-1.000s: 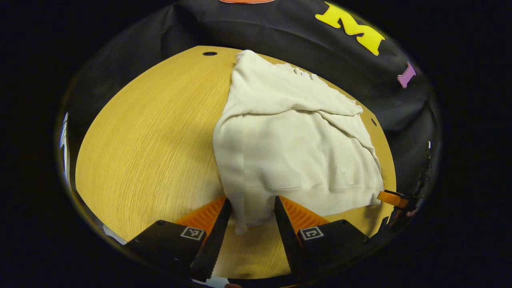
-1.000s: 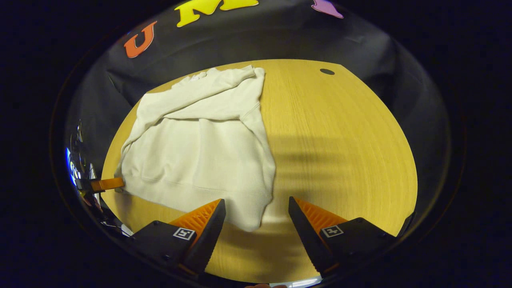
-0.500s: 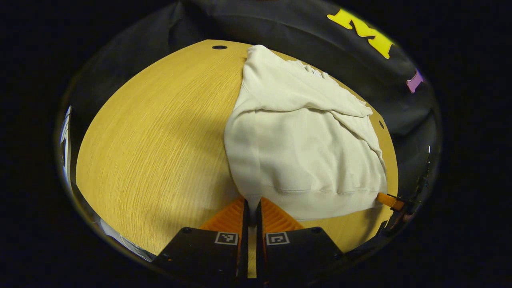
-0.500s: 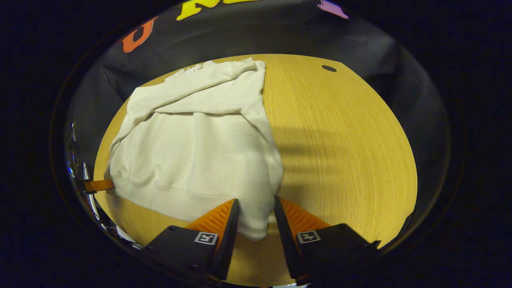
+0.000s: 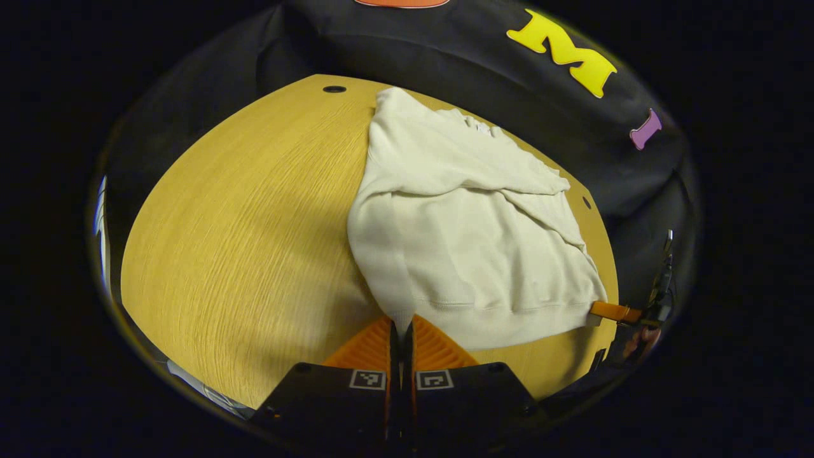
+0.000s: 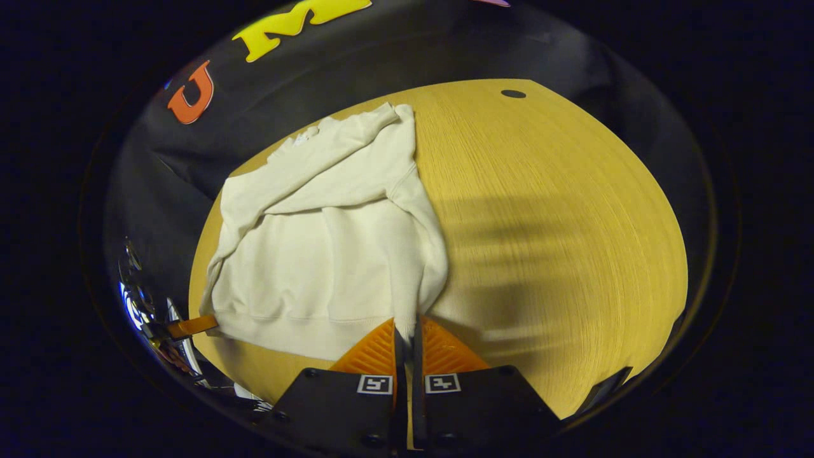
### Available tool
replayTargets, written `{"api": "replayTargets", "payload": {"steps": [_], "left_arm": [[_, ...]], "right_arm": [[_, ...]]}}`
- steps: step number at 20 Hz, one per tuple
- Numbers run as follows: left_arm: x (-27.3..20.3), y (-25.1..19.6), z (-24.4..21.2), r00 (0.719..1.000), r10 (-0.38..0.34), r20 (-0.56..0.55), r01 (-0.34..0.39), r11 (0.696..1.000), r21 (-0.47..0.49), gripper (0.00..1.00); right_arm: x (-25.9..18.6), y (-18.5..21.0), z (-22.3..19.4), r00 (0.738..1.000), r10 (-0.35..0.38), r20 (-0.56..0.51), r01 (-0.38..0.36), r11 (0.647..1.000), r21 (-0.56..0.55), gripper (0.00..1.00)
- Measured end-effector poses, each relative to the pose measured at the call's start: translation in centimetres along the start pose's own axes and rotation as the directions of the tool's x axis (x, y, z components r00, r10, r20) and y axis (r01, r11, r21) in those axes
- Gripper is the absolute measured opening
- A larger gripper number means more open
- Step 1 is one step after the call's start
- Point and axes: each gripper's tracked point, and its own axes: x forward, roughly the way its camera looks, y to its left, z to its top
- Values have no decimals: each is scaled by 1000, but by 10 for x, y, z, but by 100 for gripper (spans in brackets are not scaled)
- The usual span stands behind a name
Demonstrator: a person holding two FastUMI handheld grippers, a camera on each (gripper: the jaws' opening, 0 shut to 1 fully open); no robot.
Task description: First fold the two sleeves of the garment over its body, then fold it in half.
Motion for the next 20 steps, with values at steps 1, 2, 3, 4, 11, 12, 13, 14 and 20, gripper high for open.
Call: {"api": "replayTargets", "payload": {"steps": [1,2,3,4,11,12,13,14,20], "left_arm": [[-5,-3,9,1000,-11,19,11,1000,9,4],[-9,-7,17,999,-22,40,21,1000,16,4],[-14,-13,24,998,-34,60,33,999,26,4],[-17,-19,32,996,-48,79,45,998,39,3],[-47,-49,107,972,-122,199,97,987,131,4],[-49,-54,123,967,-134,218,104,984,144,4],[-50,-60,141,960,-147,237,113,982,152,3],[-52,-64,160,954,-155,258,116,981,158,4],[-54,-92,284,907,-220,360,153,967,204,4]], "right_arm": [[-6,6,8,1000,20,17,-20,1000,6,4],[-13,11,16,999,38,36,-38,999,8,4],[-19,16,25,997,51,51,-51,999,7,4],[-25,23,34,995,68,70,-69,998,9,4],[-54,66,124,968,146,203,-143,989,-30,4],[-58,75,138,963,158,217,-155,987,-32,4],[-62,82,154,958,168,234,-162,986,-42,4],[-67,88,170,952,173,253,-163,985,-63,4],[-69,135,291,923,195,332,-156,978,-140,4]]}}
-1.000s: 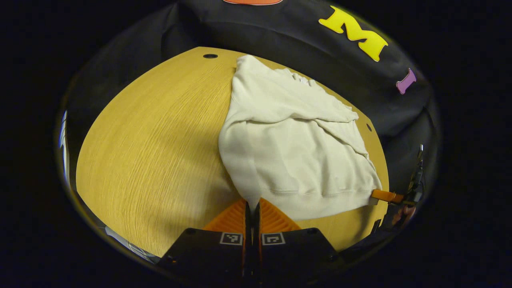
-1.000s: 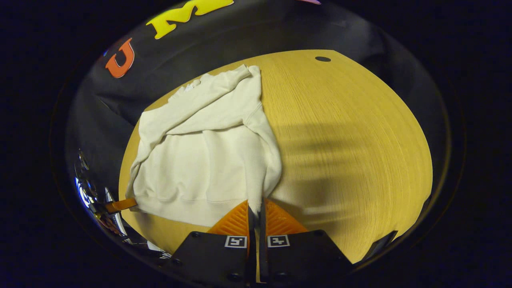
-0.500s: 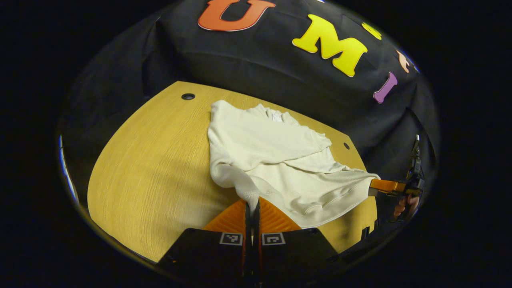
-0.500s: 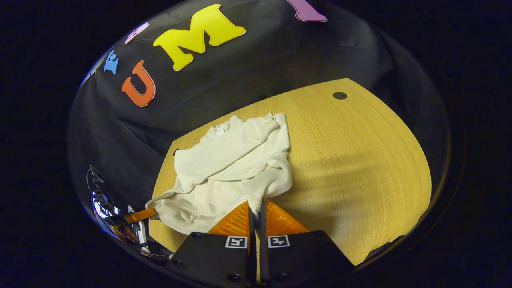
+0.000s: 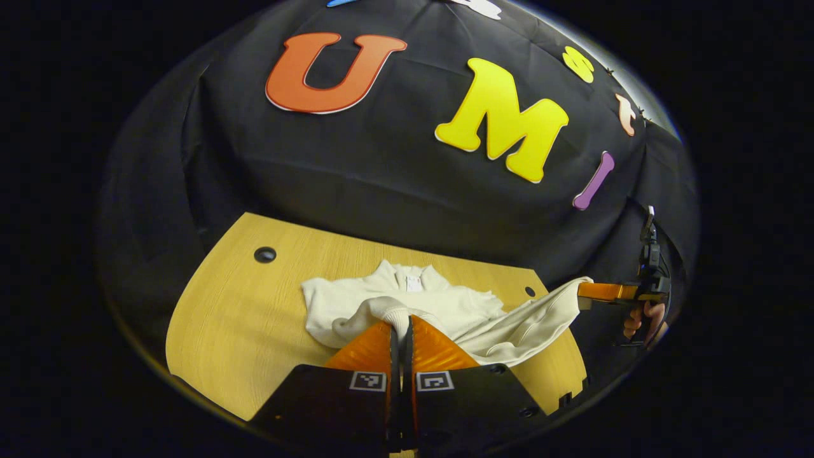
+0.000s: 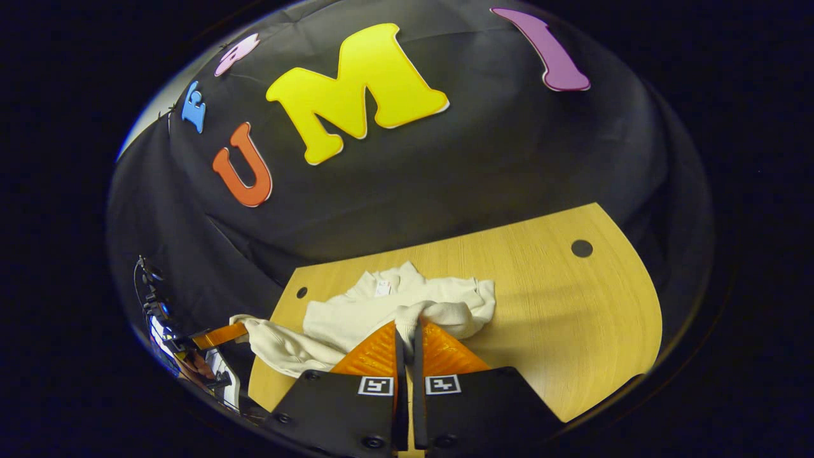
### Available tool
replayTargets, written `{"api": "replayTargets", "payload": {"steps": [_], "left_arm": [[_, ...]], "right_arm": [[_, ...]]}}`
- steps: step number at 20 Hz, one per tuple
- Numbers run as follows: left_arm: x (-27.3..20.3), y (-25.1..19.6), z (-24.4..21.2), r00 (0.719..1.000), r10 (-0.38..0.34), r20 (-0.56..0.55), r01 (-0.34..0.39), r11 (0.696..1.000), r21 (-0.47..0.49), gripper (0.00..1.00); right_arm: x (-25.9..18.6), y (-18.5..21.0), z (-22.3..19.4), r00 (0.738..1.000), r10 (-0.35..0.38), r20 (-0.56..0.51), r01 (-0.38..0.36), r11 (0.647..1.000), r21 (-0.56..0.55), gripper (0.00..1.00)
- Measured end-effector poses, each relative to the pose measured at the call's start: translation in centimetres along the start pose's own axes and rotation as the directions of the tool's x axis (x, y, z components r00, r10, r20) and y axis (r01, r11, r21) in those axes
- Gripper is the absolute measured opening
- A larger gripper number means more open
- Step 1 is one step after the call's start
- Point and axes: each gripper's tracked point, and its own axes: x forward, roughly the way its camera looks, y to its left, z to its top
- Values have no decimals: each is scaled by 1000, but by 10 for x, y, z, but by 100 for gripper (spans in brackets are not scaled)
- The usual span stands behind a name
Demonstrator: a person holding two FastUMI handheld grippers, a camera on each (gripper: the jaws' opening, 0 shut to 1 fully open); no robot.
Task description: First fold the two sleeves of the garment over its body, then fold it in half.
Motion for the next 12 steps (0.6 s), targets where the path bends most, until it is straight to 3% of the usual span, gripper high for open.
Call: {"api": "replayTargets", "payload": {"steps": [4,9,12], "left_arm": [[58,26,28,1000,8,23,-8,1000,-19,4],[136,58,10,1000,31,1,-31,999,-21,4],[174,66,8,1000,21,24,-21,1000,4,3]], "right_arm": [[68,-9,34,999,-27,21,28,1000,-9,4],[150,-35,20,997,-73,13,73,997,-28,4],[190,-56,8,993,-113,33,115,988,-102,1]]}}
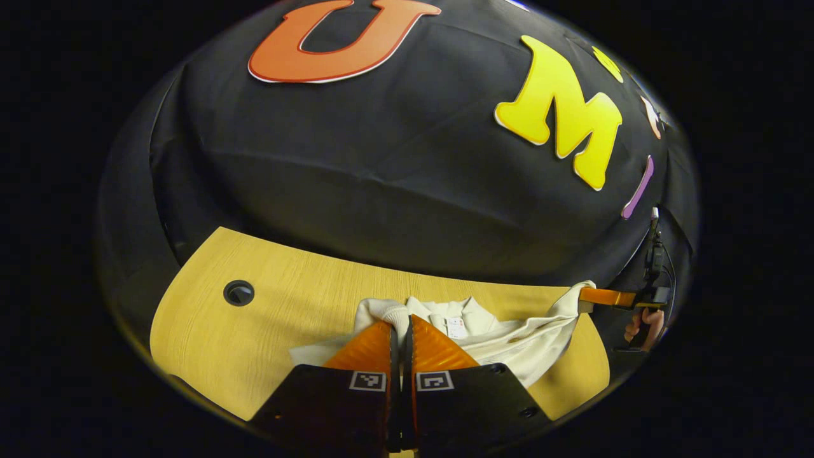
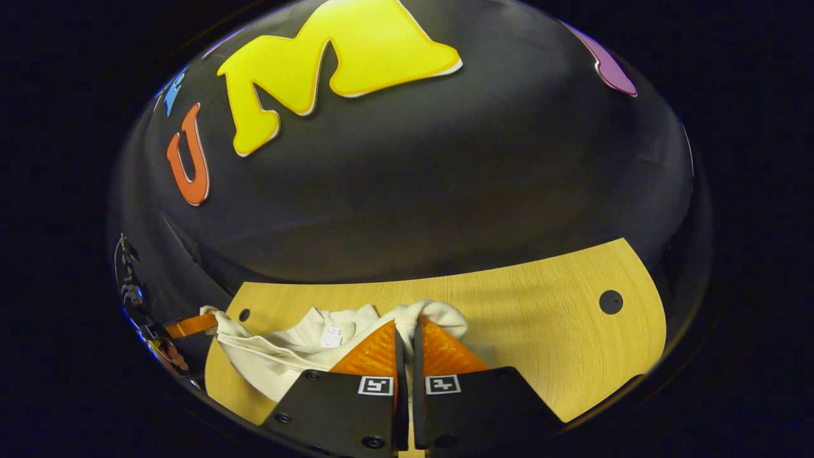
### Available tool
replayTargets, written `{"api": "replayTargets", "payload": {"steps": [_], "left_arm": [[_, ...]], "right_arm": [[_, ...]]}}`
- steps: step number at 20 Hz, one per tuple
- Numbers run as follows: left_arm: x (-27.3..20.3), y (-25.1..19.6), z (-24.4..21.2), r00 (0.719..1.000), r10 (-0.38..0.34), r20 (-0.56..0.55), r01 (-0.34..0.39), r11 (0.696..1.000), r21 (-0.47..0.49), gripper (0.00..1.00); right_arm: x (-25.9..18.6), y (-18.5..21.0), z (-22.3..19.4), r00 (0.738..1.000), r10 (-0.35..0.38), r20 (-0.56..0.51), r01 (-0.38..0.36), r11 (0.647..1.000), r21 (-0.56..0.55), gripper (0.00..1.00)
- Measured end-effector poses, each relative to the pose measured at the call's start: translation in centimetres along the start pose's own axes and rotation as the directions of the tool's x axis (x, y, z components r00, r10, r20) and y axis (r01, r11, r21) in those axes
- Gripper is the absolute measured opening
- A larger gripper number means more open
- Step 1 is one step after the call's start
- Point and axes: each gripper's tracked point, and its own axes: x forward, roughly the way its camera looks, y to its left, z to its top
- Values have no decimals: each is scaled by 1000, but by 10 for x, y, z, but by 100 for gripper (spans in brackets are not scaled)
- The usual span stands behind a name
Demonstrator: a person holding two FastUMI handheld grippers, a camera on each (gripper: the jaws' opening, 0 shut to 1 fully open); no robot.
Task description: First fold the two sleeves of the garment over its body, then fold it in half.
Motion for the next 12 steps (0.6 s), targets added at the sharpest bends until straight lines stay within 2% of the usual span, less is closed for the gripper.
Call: {"api": "replayTargets", "payload": {"steps": [3,6,8,11,12], "left_arm": [[38,15,-13,1000,26,7,-26,999,24,3],[70,34,-34,997,70,-25,-69,996,48,3],[82,42,-46,995,88,-48,-85,995,53,4],[88,44,-45,994,104,-21,-103,994,44,5],[89,44,-44,994,109,-13,-108,993,45,8]], "right_arm": [[35,-8,-13,1000,-13,6,13,999,-41,4],[62,-14,-26,1000,-21,4,21,999,-25,4],[68,-17,-27,999,-35,12,35,999,-2,4],[79,-20,-33,998,-69,14,69,998,-9,4],[79,-19,-34,997,-78,25,79,997,-12,5]]}}
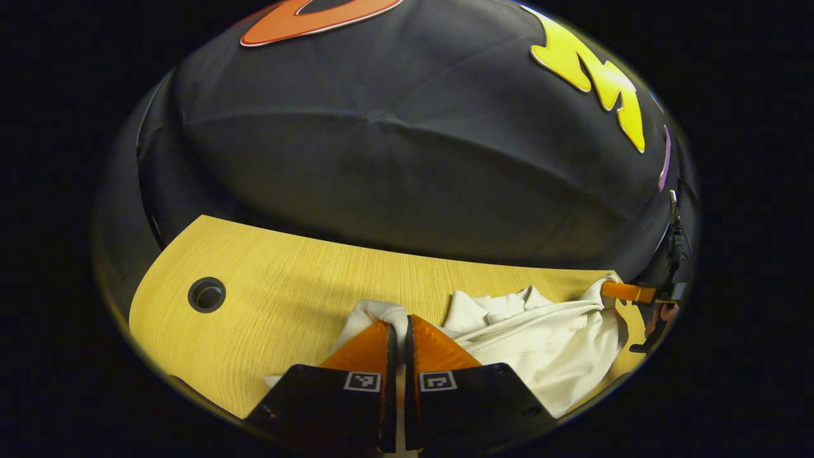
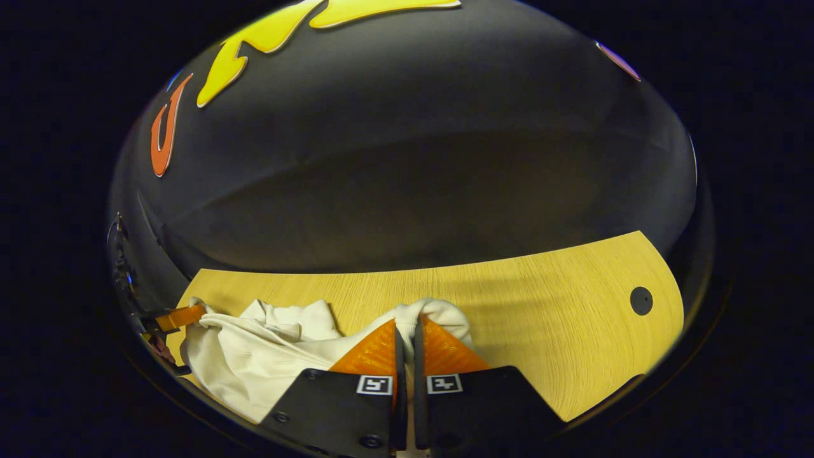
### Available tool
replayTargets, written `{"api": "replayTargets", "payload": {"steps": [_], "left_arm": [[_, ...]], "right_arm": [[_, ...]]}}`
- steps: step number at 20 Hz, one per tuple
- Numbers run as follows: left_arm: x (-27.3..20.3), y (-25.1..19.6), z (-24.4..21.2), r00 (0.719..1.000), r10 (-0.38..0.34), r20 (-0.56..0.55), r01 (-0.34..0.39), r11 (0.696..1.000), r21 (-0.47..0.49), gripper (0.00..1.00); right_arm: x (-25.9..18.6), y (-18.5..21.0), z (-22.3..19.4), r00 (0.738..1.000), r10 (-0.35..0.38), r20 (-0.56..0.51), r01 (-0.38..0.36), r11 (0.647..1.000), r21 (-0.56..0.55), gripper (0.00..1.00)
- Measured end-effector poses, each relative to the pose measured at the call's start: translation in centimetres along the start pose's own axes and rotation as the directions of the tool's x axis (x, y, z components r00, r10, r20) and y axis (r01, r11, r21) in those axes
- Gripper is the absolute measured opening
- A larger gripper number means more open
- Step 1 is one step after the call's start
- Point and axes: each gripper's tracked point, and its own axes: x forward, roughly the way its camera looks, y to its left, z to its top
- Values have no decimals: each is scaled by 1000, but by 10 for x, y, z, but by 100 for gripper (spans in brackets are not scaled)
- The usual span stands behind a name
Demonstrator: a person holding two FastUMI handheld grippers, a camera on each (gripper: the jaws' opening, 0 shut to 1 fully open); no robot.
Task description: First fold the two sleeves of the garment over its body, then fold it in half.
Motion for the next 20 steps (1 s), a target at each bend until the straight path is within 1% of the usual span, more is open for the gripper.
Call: {"api": "replayTargets", "payload": {"steps": [2,3,4,5,6,7,8,9,10,11,12,13,14,15,16,18,20], "left_arm": [[2,-5,2,1000,2,4,-2,1000,7,15],[1,-6,3,1000,7,6,-7,1000,14,27],[-2,-5,7,1000,23,14,-23,999,23,54],[-5,-3,17,999,37,40,-38,999,30,54],[-13,1,28,995,59,76,-62,997,37,84],[-23,2,39,992,67,105,-71,997,41,94],[-31,2,49,990,69,123,-75,996,44,100],[-42,-1,56,988,71,134,-77,996,39,98],[-54,-3,65,986,72,151,-76,997,27,99],[-70,-4,74,982,75,176,-79,997,13,99],[-86,-2,82,977,93,193,-95,995,1,99],[-107,-2,91,969,113,219,-113,993,-10,99],[-127,-5,102,961,131,245,-133,991,-12,99],[-149,-12,107,952,154,263,-155,988,-17,99],[-173,-21,117,944,163,287,-164,986,-23,99],[-222,-46,134,926,144,350,-151,988,-8,98],[-272,-64,150,898,129,420,-158,987,35,98]], "right_arm": [[3,5,-2,1000,-3,9,3,1000,23,11],[3,7,0,1000,5,10,-5,999,40,18],[-1,10,1,1000,11,19,-12,999,46,24],[-9,9,4,999,3,32,-5,999,40,37],[-16,3,11,999,-1,53,-1,999,34,42],[-24,1,16,998,0,70,-2,1000,30,47],[-37,0,22,996,1,86,-3,1000,25,58],[-49,1,28,994,-8,105,6,1000,13,68],[-58,1,34,992,-11,129,10,1000,7,67],[-72,1,42,989,-17,149,17,1000,3,82],[-94,3,47,985,-18,172,19,1000,-5,80],[-114,7,55,981,-12,193,15,1000,-12,87],[-136,11,60,978,-11,208,16,1000,-22,81],[-159,16,63,977,-7,212,15,999,-33,83],[-186,25,68,972,11,234,-4,1000,-31,88],[-238,44,83,955,34,295,-24,999,-35,90],[-291,57,95,929,41,367,-16,997,-69,90]]}}
